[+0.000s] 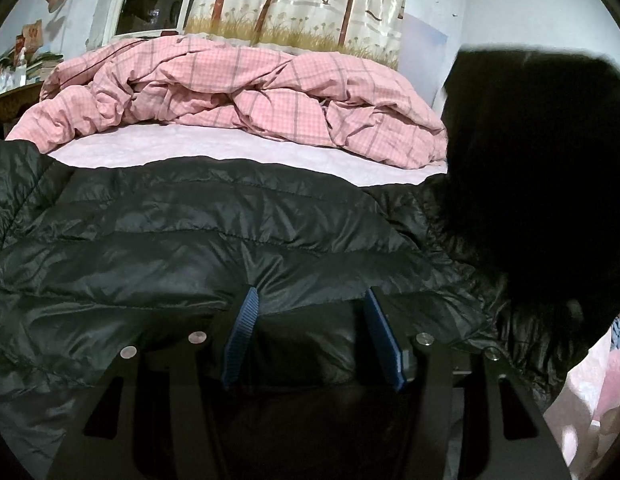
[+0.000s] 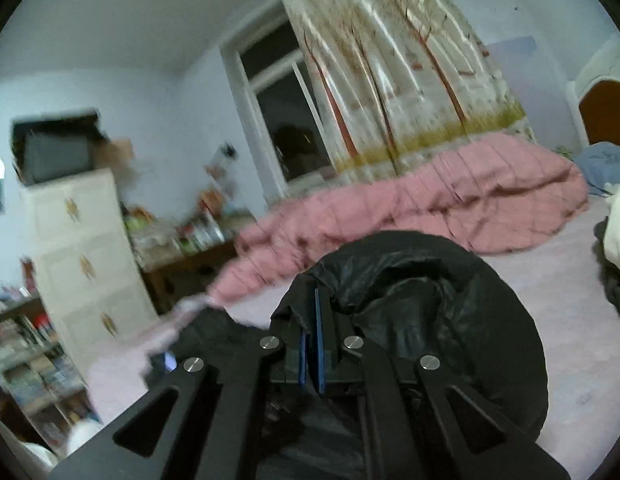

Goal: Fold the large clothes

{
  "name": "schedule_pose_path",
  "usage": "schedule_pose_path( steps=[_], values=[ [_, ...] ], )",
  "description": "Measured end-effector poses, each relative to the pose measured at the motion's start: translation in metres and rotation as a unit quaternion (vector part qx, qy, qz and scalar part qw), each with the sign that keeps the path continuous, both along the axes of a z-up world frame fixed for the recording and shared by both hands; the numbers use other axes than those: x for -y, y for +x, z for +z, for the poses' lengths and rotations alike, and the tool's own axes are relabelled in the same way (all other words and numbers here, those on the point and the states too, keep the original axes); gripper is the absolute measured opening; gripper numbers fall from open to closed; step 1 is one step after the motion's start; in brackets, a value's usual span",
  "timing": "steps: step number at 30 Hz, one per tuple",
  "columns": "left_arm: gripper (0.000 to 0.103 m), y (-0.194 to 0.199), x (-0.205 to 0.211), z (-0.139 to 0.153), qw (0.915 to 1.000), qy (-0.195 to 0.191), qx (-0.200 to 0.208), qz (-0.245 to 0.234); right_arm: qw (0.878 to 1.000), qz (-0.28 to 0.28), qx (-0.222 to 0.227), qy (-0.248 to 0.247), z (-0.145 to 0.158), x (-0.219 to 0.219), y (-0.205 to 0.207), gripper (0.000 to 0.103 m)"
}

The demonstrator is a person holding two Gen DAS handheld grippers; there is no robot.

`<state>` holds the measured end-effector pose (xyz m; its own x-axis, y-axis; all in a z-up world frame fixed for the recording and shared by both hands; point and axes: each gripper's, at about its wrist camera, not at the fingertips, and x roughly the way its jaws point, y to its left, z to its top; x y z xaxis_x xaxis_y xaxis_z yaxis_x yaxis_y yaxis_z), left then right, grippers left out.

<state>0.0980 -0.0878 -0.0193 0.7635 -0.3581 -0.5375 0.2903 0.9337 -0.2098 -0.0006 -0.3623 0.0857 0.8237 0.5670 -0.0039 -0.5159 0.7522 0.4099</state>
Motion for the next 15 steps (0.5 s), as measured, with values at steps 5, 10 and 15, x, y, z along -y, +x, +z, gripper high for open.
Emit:
schedule_pose_path(
  steps=[5, 10, 15],
  values=[
    [0.055, -0.001, 0.001, 0.000, 1.0000, 0.001, 0.000, 0.000, 0.971, 0.215, 0.016, 0.102, 0.005, 0.026, 0.006, 0.003],
    [0.055, -0.001, 0.000, 0.000, 1.0000, -0.001, 0.000, 0.000, 0.957, 0.263, 0.053, 0.112, 0.010, 0.025, -0.006, 0.003],
    [0.055, 0.000, -0.001, 0.002, 0.9999, -0.007, 0.006, -0.005, 0.988, 0.145, 0.023, 0.055, 0.006, 0.016, -0.005, 0.003]
  ],
)
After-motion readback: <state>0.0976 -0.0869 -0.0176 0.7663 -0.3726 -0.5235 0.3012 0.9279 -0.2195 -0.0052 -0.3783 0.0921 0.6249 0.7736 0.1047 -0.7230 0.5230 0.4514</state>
